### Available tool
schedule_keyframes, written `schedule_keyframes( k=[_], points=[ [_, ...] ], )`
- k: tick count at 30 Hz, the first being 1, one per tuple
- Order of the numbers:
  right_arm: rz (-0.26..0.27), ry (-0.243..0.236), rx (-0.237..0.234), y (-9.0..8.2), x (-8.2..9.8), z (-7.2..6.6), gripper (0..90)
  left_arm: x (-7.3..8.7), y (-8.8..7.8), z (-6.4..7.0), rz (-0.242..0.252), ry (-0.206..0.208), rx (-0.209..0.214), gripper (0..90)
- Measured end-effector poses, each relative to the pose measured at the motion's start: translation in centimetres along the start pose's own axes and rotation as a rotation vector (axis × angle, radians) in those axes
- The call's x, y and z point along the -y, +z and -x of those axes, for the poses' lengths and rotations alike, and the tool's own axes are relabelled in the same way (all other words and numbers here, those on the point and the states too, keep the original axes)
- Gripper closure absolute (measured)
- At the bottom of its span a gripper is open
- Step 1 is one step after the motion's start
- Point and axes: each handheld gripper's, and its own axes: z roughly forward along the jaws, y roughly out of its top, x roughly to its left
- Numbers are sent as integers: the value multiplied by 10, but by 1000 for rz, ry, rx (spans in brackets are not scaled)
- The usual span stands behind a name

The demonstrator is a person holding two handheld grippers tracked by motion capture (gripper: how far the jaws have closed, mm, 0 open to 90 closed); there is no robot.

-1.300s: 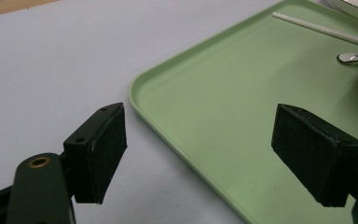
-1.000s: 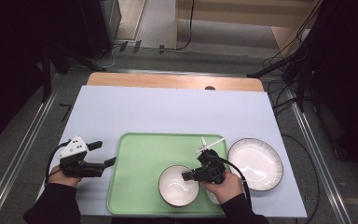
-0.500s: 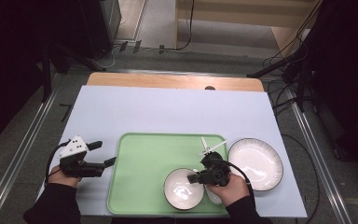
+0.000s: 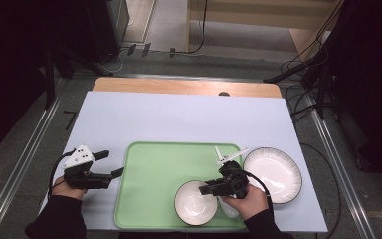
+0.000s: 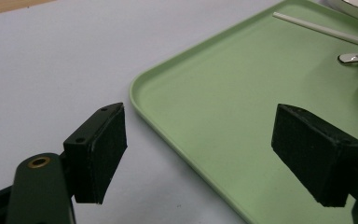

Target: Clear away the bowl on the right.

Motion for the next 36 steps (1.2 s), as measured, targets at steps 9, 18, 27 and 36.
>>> schedule_keyframes(
  k=[9, 18, 27, 36],
  points=[
    [139, -31, -9, -27, 2, 5, 450, 0, 0, 0, -3, 0, 0, 180],
    [203, 10, -10, -50, 6, 19, 354, 0, 0, 0, 21, -24, 9, 163],
    [270, 2, 16, -72, 14, 35, 302, -3, 4, 4, 6, -80, -49, 134],
    [307, 22, 50, -91, 23, 52, 302, -8, 5, 5, 5, -134, -97, 137]
  ],
)
